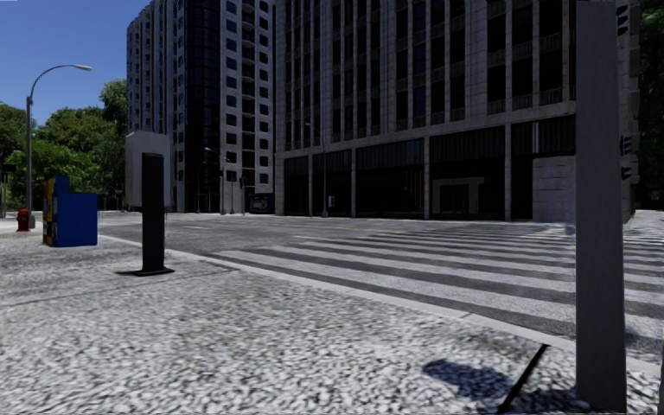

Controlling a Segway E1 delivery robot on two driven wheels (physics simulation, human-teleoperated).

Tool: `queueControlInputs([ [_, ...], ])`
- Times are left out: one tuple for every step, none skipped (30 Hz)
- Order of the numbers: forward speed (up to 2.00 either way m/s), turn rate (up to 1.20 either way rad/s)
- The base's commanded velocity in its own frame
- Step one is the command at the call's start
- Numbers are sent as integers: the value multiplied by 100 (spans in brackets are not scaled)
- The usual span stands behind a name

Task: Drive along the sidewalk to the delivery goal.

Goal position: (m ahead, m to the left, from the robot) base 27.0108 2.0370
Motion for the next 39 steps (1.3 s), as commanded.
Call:
queueControlInputs([
  [186, 0],
  [186, 0],
  [186, -4],
  [186, -4],
  [186, -9],
  [186, -22],
  [186, -32],
  [185, -35],
  [185, -36],
  [185, -40],
  [185, -40],
  [185, -44],
  [185, -46],
  [185, -47],
  [185, -47],
  [185, -47],
  [184, -47],
  [184, -47],
  [184, -47],
  [184, -47],
  [184, -47],
  [184, -47],
  [184, -47],
  [184, -47],
  [184, -47],
  [184, -47],
  [184, -47],
  [184, -47],
  [184, -47],
  [184, -47],
  [184, -47],
  [184, -47],
  [184, -47],
  [184, -47],
  [185, -47],
  [188, -47],
  [200, -47],
  [200, -47],
  [200, -47],
])
